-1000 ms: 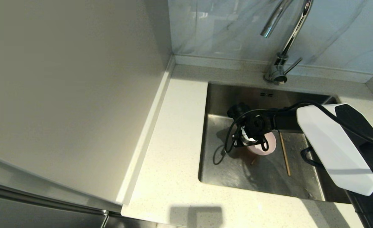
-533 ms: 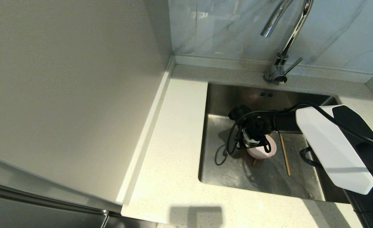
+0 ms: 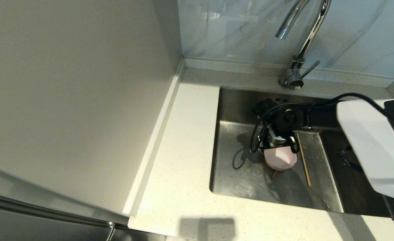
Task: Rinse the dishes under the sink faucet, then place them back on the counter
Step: Put a bowl into the sink
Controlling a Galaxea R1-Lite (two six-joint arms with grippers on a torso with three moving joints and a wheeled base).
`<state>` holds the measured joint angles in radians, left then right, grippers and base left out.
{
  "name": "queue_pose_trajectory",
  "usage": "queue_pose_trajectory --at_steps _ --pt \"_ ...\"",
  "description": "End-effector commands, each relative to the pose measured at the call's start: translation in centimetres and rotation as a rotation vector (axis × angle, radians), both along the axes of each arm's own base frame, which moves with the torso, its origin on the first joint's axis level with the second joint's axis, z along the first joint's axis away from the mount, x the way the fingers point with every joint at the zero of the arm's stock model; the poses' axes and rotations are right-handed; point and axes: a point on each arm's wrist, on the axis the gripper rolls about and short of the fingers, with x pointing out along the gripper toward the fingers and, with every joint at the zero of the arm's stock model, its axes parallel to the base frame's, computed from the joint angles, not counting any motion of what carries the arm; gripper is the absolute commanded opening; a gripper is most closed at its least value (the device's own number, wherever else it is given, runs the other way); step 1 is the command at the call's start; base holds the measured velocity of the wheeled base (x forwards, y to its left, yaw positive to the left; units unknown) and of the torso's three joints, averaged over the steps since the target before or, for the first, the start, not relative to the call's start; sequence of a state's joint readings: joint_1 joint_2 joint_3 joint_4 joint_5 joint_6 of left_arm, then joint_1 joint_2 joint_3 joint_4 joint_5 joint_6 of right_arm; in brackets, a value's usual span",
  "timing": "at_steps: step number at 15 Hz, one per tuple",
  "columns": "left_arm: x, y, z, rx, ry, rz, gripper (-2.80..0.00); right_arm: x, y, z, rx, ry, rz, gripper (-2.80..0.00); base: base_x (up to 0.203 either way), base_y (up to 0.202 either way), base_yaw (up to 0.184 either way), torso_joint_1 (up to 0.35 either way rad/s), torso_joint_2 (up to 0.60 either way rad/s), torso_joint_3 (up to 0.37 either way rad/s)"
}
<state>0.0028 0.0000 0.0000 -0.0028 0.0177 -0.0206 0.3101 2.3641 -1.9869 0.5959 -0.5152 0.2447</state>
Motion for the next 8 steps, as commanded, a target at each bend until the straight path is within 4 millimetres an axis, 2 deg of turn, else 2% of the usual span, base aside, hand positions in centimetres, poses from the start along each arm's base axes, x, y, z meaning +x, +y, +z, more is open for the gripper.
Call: queue_pose_trajectory --at_steps 1,3,4,5,6,8 --pt "0.0 0.0 0.0 -0.001 -0.003 0.0 -2.8 -3.9 -2.8 8.0 0.029 -0.078 -0.035 0.0 0.0 0.0 0.0 0.0 0.0 0.0" --pt "0.0 0.0 0.0 -0.001 -0.003 0.001 -2.8 -8.9 -6.5 14.1 0.054 -0.11 -0.082 0.0 0.0 0.0 0.0 0.0 0.0 0.0" --pt "0.0 0.0 0.0 -0.001 -0.003 0.001 -2.8 -11.4 -8.9 16.5 0.061 -0.127 -0.123 0.0 0.0 0.0 0.0 0.0 0.0 0.0" --pt "0.0 0.0 0.0 -0.001 -0.003 0.001 -2.8 -13.3 -11.9 17.7 0.053 -0.124 -0.193 0.0 0.0 0.0 0.0 0.0 0.0 0.0" --pt "0.0 0.0 0.0 -0.001 -0.003 0.001 -2.8 -14.5 -14.5 18.1 0.037 -0.104 -0.259 0.0 0.0 0.0 0.0 0.0 0.0 0.0" --pt "0.0 0.0 0.0 -0.001 -0.003 0.001 -2.8 -16.4 -19.1 17.8 0.003 -0.041 -0.384 0.0 0.0 0.0 0.0 0.0 0.0 0.0"
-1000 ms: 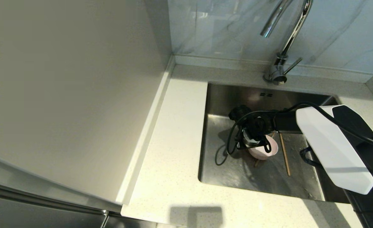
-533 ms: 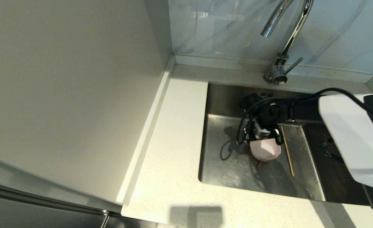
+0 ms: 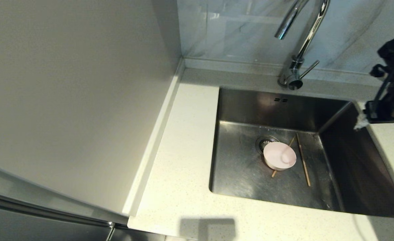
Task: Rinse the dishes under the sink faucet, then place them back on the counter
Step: Put a bowl into the sink
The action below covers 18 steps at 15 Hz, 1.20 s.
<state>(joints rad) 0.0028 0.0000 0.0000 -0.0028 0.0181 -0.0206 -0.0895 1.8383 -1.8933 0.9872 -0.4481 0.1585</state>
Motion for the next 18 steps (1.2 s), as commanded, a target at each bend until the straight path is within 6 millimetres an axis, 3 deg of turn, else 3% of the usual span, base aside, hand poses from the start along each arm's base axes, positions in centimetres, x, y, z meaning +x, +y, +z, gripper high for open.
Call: queue_pose_trajectory --at_steps 1,3,9,13,18 --pt "0.0 0.0 0.0 -0.001 -0.003 0.001 -2.8 -3.4 -4.2 1.5 -0.021 -0.01 -0.131 0.0 0.0 0.0 0.0 0.0 0.0 0.0" --pt "0.0 0.0 0.0 -0.001 -0.003 0.001 -2.8 -3.5 -6.6 0.5 -0.025 0.036 -0.193 0.0 0.0 0.0 0.0 0.0 0.0 0.0" --pt "0.0 0.0 0.0 -0.001 -0.003 0.001 -2.8 -3.8 -10.7 -2.5 -0.005 0.125 -0.321 0.0 0.0 0.0 0.0 0.0 0.0 0.0" --pt "0.0 0.0 0.0 -0.001 -0.003 0.001 -2.8 -4.6 -11.4 -4.9 0.032 0.225 -0.353 0.0 0.0 0.0 0.0 0.0 0.0 0.0" --pt "0.0 0.0 0.0 -0.001 -0.003 0.001 -2.8 -3.6 -12.3 -7.7 0.082 0.31 -0.357 0.0 0.0 0.0 0.0 0.0 0.0 0.0"
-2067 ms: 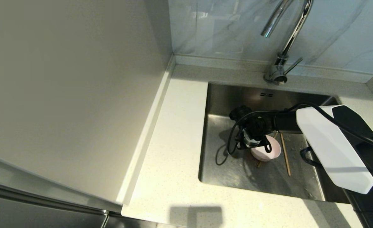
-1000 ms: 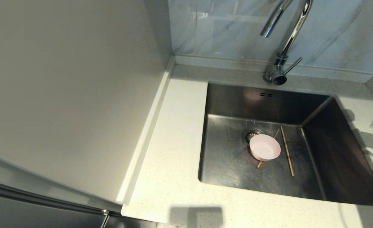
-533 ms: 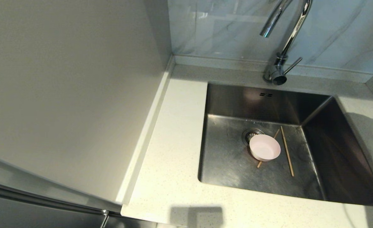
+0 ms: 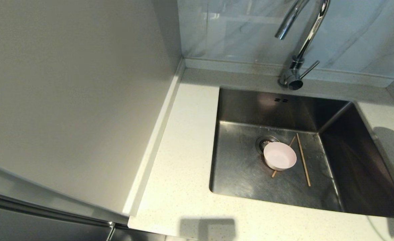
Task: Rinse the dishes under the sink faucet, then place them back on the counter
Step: Put a bowl into the sink
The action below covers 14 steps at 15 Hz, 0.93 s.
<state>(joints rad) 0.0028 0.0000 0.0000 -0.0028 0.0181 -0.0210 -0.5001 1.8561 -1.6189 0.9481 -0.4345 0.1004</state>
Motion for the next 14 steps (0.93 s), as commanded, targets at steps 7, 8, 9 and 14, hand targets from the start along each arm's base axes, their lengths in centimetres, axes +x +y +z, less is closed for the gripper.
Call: queue_pose_trajectory --at_steps 7,8,9,14 --pt "0.0 0.0 0.0 0.0 -0.003 0.001 -2.8 1.9 -2.0 -3.0 0.069 0.022 0.015 0.0 0.0 0.0 0.0 0.0 0.0 0.0" --pt "0.0 0.0 0.0 0.0 -0.003 0.001 -2.8 1.9 -2.1 -3.0 0.068 0.019 0.017 0.0 0.0 0.0 0.0 0.0 0.0 0.0" --pt "0.0 0.0 0.0 0.0 -0.003 0.001 -2.8 2.0 -2.2 -2.8 0.075 0.002 0.02 0.0 0.0 0.0 0.0 0.0 0.0 0.0" --pt "0.0 0.0 0.0 0.0 -0.003 0.001 -2.8 2.0 -2.4 -1.9 0.074 -0.043 0.028 0.0 0.0 0.0 0.0 0.0 0.0 0.0"
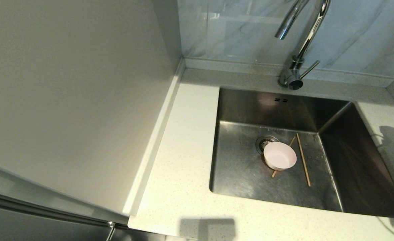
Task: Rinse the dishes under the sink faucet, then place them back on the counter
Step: Put a bowl into the sink
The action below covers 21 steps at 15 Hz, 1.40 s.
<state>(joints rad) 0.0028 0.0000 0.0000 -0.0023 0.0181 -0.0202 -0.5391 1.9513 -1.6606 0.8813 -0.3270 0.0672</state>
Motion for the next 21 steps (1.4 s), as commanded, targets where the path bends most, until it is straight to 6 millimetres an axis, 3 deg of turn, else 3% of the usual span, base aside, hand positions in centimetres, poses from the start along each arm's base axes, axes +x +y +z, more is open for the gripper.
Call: queue_pose_trajectory --at_steps 1,21 --pt "-0.02 0.0 0.0 -0.001 -0.004 0.001 -2.8 -0.11 0.09 0.18 -0.002 0.001 -0.001 0.0 0.0 0.0 0.0 0.0 0.0 0.0" --pt "-0.02 0.0 0.0 -0.001 -0.004 0.001 -2.8 -0.43 0.34 -0.12 0.02 0.015 0.031 0.0 0.0 0.0 0.0 0.0 0.0 0.0"
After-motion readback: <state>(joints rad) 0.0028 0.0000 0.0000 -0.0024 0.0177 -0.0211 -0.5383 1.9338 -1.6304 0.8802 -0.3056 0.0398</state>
